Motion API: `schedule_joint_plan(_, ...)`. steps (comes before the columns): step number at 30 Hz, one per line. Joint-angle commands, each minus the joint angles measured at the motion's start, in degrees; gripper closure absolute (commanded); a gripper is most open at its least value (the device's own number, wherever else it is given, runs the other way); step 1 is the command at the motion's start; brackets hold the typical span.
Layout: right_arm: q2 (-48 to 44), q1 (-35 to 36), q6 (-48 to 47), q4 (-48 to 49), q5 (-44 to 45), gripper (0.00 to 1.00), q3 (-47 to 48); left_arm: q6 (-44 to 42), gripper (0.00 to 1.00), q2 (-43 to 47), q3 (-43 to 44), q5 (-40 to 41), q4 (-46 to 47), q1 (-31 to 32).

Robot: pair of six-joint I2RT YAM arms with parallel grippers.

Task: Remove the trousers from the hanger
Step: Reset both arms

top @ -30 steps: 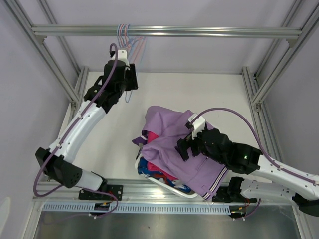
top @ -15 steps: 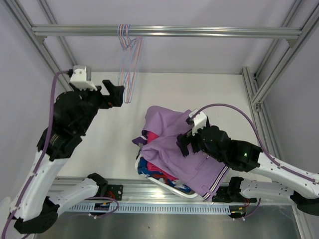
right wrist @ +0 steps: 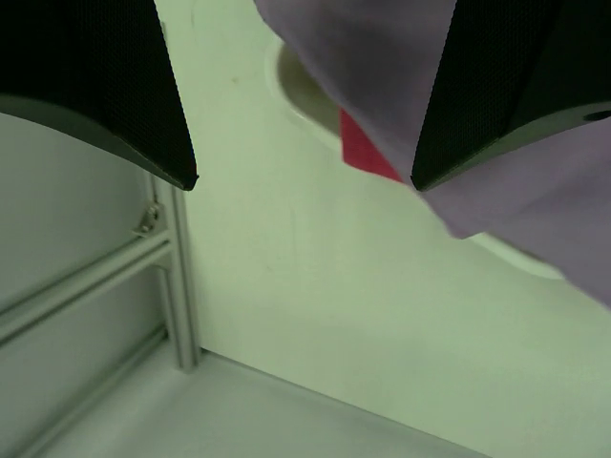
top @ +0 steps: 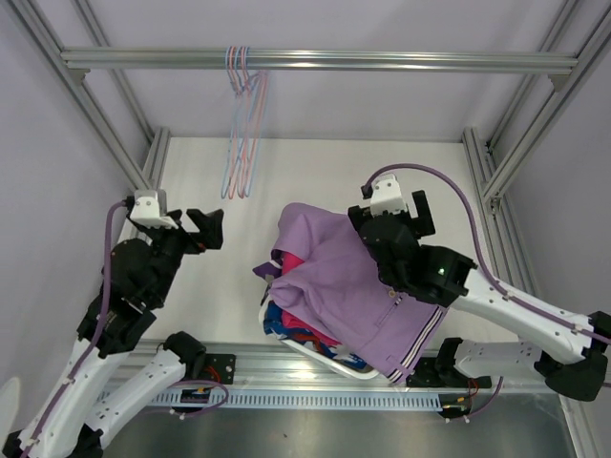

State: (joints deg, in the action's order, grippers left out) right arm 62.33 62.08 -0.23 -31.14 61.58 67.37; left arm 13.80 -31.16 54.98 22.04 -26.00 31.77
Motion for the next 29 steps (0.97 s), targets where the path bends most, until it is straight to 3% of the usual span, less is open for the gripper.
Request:
schedule_joint_plan(1,1.2,-2.1,0.0,4.1,9.9,0.0,-0.9,-2.8,0.01,1.2,-3.5,6.2,4.9,0.1)
schedule_joint_plan(9,-3.7,-5.2,-0.5,14.3,10.7,0.01,-7.2,-1.4,0.01,7.0,-5.6,7.8,5.2,-0.6)
schedule_joint_plan(20,-14.4,-5.2,-0.8,15.8,9.7,0.0,-10.8,-1.5,0.01,6.2,-5.9,8.5,5.4,-0.6)
schedule_joint_plan(29,-14.3,-5.2,-1.2,16.2,9.4,0.0,-11.8,-1.3,0.01,5.5,-6.2,8.9,5.5,-0.6)
